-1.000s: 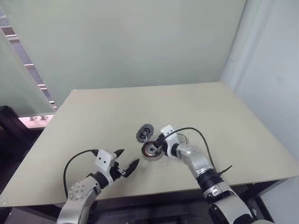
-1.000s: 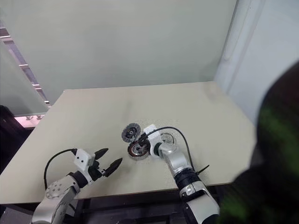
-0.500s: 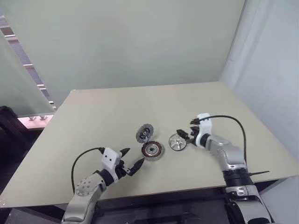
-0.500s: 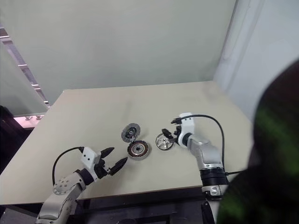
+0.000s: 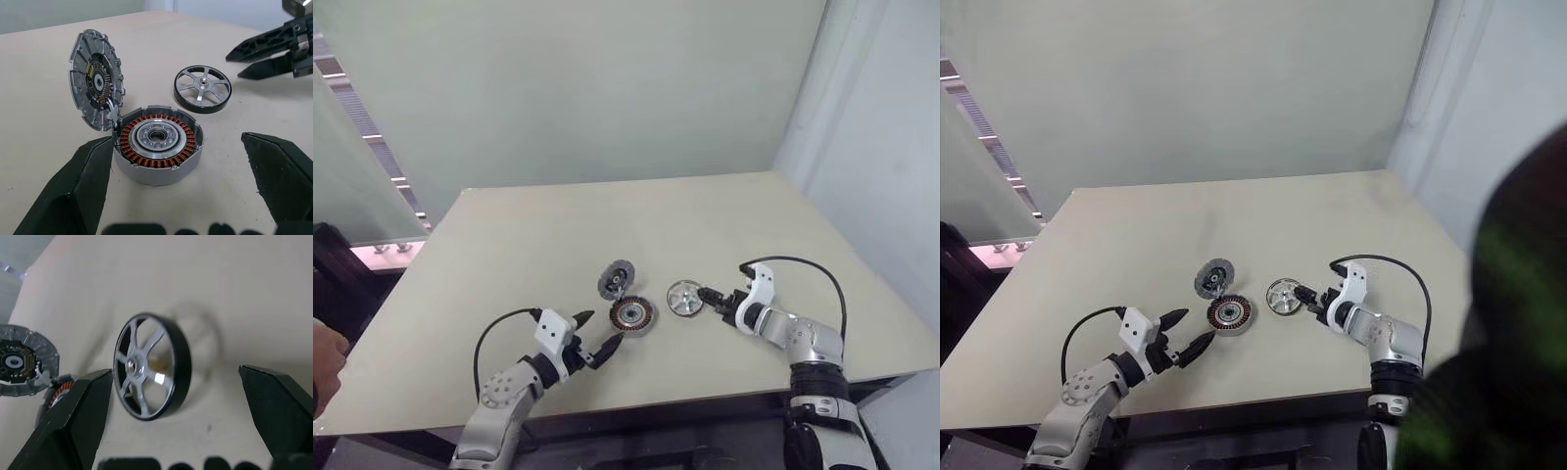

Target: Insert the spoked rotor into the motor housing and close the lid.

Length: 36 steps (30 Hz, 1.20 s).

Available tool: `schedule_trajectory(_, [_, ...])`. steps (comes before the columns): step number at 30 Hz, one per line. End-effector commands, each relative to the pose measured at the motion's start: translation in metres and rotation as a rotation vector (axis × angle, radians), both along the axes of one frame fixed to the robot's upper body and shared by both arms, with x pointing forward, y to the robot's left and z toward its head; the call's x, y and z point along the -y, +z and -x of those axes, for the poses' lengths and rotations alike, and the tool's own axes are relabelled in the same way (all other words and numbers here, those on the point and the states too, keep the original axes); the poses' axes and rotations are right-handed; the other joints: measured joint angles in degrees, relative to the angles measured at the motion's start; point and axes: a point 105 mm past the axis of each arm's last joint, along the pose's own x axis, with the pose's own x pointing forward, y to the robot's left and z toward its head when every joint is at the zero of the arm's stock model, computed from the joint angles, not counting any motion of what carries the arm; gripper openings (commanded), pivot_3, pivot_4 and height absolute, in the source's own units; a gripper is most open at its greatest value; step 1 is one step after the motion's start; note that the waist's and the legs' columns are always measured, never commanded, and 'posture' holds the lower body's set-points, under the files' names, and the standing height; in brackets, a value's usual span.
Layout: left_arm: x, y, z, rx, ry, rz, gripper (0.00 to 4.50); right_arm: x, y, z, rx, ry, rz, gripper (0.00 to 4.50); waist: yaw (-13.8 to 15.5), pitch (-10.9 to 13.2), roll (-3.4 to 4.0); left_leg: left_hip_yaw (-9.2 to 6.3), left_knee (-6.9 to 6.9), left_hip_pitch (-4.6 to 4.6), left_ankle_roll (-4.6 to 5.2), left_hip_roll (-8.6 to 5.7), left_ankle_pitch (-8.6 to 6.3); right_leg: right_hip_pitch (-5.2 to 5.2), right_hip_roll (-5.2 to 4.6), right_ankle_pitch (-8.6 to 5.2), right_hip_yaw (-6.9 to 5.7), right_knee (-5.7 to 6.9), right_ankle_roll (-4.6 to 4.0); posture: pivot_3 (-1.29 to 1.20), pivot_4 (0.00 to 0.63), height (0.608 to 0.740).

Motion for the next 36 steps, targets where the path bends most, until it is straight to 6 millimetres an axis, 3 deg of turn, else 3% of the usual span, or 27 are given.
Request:
schedule_trajectory(1, [0.002,0.010,-0.003,0.048,-0.015,-0.005,4.50,-0.008,0.008,-0.007,0.026,-0.002,-0.041,4.48,0.00,0.00,0.00,0.00,0.00,0.00,0.00,-0.01,0.00,0.00,0.00,0.00,0.01,0.00,0.00,0.00,0.000,0.740])
schedule_trajectory(10, [0.001,0.010,-0.001,0.047,-0.012,-0.008,4.50,-0.024,0.002,-0.013,0.007,0.003,-0.102,4.48,-0.19,0.00,0.01,0.01,0.00,0.01,0.00,0.03,0.00,0.00,0.04,0.00,0.03,0.00,0.00,0.00,0.000,0.740])
schedule_trajectory(11, [0.001,0.011,-0.001,0.048,-0.010,-0.009,4.50,-0.024,0.002,-0.013,0.008,0.003,-0.104,4.32,-0.19,-0.01,0.01,0.00,0.00,0.01,0.00,0.03,0.00,0.00,0.05,0.00,0.03,0.00,0.00,0.00,0.000,0.740])
schedule_trajectory(15, [-0.001,0.011,-0.001,0.049,-0.004,-0.011,4.50,-0.026,0.002,-0.014,0.011,0.003,-0.118,3.23,-0.18,0.00,0.01,0.00,0.00,0.00,0.00,0.02,0.00,0.00,0.05,0.00,0.04,0.00,0.00,0.00,0.000,0.740])
schedule_trajectory(23, [-0.001,0.011,0.000,0.051,0.000,-0.011,4.50,-0.022,0.001,-0.013,-0.002,-0.029,-0.151,0.35,-0.18,0.00,0.01,0.00,0.00,0.00,0.01,0.02,-0.01,0.00,0.06,0.00,0.06,0.00,0.00,0.00,0.000,0.740])
schedule_trajectory(31, [0.000,0.011,-0.001,0.053,-0.002,-0.009,4.50,-0.022,0.007,-0.009,-0.068,-0.074,-0.311,0.35,-0.18,0.00,0.01,0.00,0.00,-0.01,0.02,0.02,-0.01,-0.01,0.06,0.00,0.07,-0.01,0.00,0.00,0.000,0.740])
schedule_trajectory(36, [-0.003,0.012,-0.002,0.054,0.006,-0.012,4.50,-0.042,0.022,-0.001,-0.121,-0.006,-0.446,0.35,-0.19,0.00,0.03,0.01,0.00,0.00,0.02,0.06,-0.01,-0.02,0.12,0.00,0.08,0.00,0.00,0.00,0.000,0.740])
